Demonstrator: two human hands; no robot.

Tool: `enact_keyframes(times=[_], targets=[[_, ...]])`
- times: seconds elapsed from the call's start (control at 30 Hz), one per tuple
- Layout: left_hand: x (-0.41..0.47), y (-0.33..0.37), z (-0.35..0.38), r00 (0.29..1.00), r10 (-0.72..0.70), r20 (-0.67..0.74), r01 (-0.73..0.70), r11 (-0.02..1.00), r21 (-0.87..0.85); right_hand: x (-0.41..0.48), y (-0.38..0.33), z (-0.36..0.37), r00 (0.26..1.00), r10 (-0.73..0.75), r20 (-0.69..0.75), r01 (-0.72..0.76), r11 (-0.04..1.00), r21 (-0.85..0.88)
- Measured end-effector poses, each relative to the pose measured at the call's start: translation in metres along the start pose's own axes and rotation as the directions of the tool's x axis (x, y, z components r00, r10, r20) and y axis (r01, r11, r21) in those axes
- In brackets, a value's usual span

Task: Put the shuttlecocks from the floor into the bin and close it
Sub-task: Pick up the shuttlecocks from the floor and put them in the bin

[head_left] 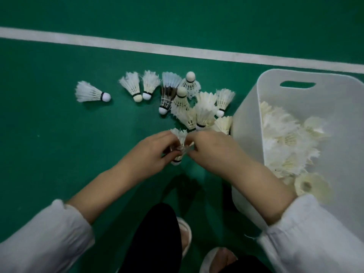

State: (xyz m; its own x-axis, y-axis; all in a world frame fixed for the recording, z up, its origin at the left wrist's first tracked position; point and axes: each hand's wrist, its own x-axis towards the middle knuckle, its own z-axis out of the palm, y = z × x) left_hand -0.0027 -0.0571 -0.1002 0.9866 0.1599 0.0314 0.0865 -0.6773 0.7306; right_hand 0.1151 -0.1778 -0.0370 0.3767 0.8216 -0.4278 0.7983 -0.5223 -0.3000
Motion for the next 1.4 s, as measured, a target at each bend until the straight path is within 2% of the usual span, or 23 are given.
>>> enact_keyframes(times=[0.13, 0.2, 0.27, 0.33, 0.43, 0.53, 0.63, 0.83, 0.93, 1.0, 1.1, 1.27, 1.4], targets=[[-0.003, -0.016, -0.010, 0.999, -0.033, -0.033, 0.032, 0.998, -0.047, 0.023, -0.015, 0.016, 0.998, 0.007, -0.062, -0.002, 0.996, 0.093], [-0.003, -0.027, -0.015, 0.981, -0.149, -0.128, 0.133, 0.983, -0.124, 0.033, -0.020, 0.028, 0.989, 0.042, -0.141, -0.024, 0.992, 0.124], [-0.001, -0.046, -0.024, 0.888, -0.353, -0.295, 0.300, 0.930, -0.213, 0.041, -0.024, 0.039, 0.980, 0.082, -0.183, -0.052, 0.985, 0.163], [-0.001, -0.074, -0.037, 0.732, -0.513, -0.449, 0.453, 0.858, -0.241, 0.047, -0.028, 0.048, 0.975, 0.108, -0.196, -0.069, 0.978, 0.195], [-0.001, -0.122, -0.063, 0.550, -0.581, -0.600, 0.641, 0.754, -0.143, 0.052, -0.030, 0.057, 0.968, 0.130, -0.215, -0.085, 0.975, 0.206], [0.000, -0.159, -0.086, 0.465, -0.623, -0.629, 0.752, 0.653, -0.092, 0.056, -0.029, 0.063, 0.975, 0.138, -0.175, -0.103, 0.975, 0.197], [0.002, -0.177, -0.093, 0.409, -0.720, -0.560, 0.770, 0.602, -0.211, 0.057, -0.025, 0.063, 0.976, 0.162, -0.143, -0.130, 0.969, 0.208], [-0.004, -0.171, -0.089, 0.412, -0.780, -0.470, 0.535, 0.625, -0.568, 0.060, -0.027, 0.058, 0.975, 0.169, -0.144, -0.136, 0.968, 0.213], [-0.002, -0.154, -0.083, 0.464, -0.782, -0.416, 0.448, 0.612, -0.652, 0.061, -0.030, 0.055, 0.965, 0.174, -0.198, -0.123, 0.962, 0.242], [0.002, -0.147, -0.079, 0.502, -0.764, -0.405, 0.456, 0.632, -0.627, 0.061, -0.031, 0.051, 0.956, 0.179, -0.233, -0.116, 0.958, 0.261], [0.015, -0.140, -0.079, 0.529, -0.737, -0.422, 0.569, 0.676, -0.468, 0.063, -0.029, 0.049, 0.951, 0.172, -0.257, -0.095, 0.953, 0.289], [0.059, -0.131, -0.089, 0.644, -0.722, -0.253, 0.688, 0.691, -0.221, 0.067, -0.024, 0.044, 0.953, 0.205, -0.223, -0.074, 0.872, 0.484], [0.076, -0.133, -0.087, 0.676, -0.717, -0.170, 0.700, 0.697, -0.156, 0.063, -0.021, 0.041, 0.953, 0.216, -0.210, -0.063, 0.824, 0.563]])
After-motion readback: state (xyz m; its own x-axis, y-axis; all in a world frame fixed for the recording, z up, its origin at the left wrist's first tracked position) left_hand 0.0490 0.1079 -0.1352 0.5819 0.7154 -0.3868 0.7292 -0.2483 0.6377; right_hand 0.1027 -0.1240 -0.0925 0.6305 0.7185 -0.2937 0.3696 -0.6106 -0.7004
